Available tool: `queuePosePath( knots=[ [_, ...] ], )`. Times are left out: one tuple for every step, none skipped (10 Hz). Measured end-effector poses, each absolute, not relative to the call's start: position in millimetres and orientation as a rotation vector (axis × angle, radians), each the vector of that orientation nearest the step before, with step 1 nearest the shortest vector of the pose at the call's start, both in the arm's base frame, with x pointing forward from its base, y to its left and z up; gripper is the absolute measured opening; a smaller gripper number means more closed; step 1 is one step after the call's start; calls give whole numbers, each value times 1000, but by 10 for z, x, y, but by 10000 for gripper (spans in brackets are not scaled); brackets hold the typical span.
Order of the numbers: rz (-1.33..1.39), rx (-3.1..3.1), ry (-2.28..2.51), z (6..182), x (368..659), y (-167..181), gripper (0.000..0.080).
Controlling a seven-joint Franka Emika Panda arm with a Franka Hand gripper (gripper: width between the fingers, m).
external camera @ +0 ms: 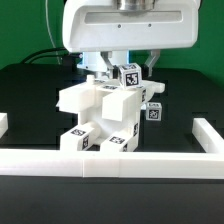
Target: Assemble chair
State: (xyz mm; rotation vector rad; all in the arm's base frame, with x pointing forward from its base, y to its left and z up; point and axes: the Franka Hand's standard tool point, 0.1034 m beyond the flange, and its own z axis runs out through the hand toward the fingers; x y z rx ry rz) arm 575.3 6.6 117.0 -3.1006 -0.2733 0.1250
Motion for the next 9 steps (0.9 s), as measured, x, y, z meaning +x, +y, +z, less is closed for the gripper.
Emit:
queuePosePath(
  knots=[
    [125, -3101, -273, 1170, 5752, 66, 605],
    [125, -3101, -273, 1170, 5752, 66, 605],
    [125, -3101, -273, 1169, 5752, 66, 636],
    [125, -3101, -273, 1169, 5751, 66, 636],
    [125, -3101, -273, 1169, 5751, 66, 647],
    [125, -3101, -273, 1169, 5751, 66, 647],
    [125, -3101, -273, 1169, 5751, 65, 648],
    [126, -3098, -269, 1183, 5751, 60, 648],
    [108, -3089, -257, 1250, 5767, 21, 648]
  ],
)
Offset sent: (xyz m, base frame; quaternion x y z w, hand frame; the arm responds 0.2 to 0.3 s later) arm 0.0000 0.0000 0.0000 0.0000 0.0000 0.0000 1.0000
